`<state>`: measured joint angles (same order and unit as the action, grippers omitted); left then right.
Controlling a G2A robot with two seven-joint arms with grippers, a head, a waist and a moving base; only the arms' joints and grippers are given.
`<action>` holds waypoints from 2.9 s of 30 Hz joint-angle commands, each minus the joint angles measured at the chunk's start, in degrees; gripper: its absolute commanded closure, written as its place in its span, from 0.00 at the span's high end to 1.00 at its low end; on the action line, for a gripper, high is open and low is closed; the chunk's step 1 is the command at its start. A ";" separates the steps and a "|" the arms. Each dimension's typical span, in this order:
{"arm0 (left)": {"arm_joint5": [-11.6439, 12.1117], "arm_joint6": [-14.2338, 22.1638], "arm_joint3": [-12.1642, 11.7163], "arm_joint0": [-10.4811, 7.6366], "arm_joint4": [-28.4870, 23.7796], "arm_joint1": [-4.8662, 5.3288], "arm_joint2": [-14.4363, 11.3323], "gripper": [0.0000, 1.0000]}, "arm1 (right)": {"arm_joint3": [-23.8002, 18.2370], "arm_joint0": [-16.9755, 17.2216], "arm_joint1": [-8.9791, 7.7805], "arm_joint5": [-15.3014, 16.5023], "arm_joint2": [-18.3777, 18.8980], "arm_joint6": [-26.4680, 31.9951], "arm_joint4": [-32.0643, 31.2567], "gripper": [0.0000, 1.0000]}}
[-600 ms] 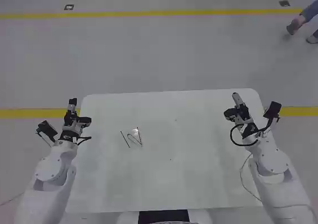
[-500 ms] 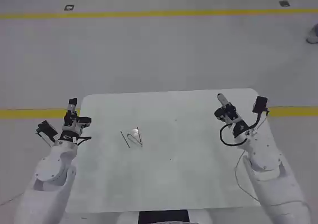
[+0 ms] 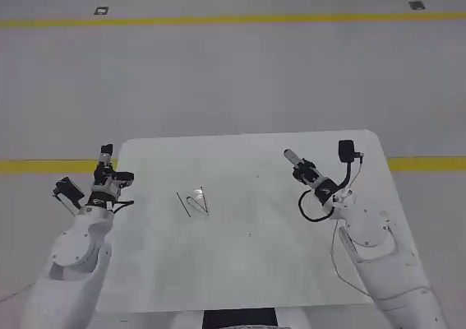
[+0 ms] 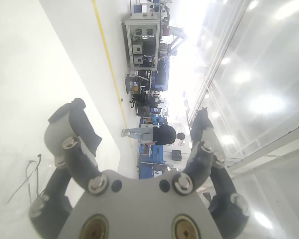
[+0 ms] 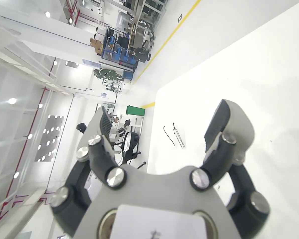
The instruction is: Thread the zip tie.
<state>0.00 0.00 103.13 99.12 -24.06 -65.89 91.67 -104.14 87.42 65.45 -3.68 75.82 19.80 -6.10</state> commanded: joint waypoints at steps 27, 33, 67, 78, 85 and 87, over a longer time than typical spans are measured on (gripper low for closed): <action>0.00 0.00 0.00 0.00 0.00 0.00 0.00 1.00 | 19.78 -27.04 3.16 -2.79 -24.96 25.97 -25.32 1.00; 0.00 0.00 0.00 0.00 0.00 0.00 0.00 1.00 | 19.78 -27.04 3.16 -2.79 -24.96 25.97 -25.32 1.00; 0.00 0.00 0.00 0.00 0.00 0.00 0.00 1.00 | 48.31 -50.56 20.01 -1.43 -54.21 37.76 -31.41 1.00; 0.00 0.00 0.00 0.00 0.00 0.00 0.00 1.00 | 48.31 -50.56 20.01 -1.43 -54.21 37.76 -31.41 1.00; 0.00 0.00 0.00 0.00 0.00 0.00 0.00 1.00 | 46.23 -50.39 20.15 -0.51 -53.74 36.39 -30.18 1.00; 0.00 0.00 0.00 0.00 0.00 0.00 0.00 1.00 | 43.90 -49.18 19.98 1.14 -52.56 33.95 -28.45 1.00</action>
<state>0.00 0.00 103.13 99.12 -24.06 -65.89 91.67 -56.70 37.41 85.53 -4.42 22.23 56.85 -36.81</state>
